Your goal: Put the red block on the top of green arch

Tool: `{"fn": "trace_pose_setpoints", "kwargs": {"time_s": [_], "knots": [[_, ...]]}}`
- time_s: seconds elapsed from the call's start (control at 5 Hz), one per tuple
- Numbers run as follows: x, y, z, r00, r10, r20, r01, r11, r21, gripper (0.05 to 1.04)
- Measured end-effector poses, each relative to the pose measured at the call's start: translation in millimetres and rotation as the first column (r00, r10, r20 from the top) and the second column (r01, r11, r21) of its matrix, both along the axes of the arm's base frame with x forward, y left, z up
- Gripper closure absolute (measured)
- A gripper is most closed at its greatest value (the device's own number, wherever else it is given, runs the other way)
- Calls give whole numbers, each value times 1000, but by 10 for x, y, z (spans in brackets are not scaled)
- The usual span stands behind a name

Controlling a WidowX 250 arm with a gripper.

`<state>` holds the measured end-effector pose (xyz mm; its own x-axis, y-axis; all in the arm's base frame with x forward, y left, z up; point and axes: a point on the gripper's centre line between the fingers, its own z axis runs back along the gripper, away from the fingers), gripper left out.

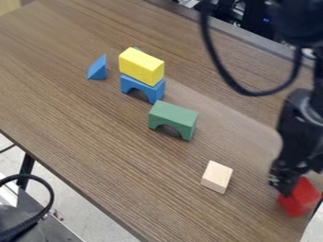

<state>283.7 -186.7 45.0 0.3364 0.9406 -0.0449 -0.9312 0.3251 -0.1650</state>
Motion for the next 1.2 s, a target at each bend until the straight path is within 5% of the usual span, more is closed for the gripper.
{"fn": "trace_pose_setpoints", "kwargs": {"time_s": [0.4, 0.8, 1.2], "knots": [[-42, -153, -193, 996, -61, -72, 59, 998, -25, 121], [-84, -118, -229, 983, -158, -95, 158, 987, -1, 484], [-55, 67, 226, 933, -358, 40, 348, 925, 153, 485]]}}
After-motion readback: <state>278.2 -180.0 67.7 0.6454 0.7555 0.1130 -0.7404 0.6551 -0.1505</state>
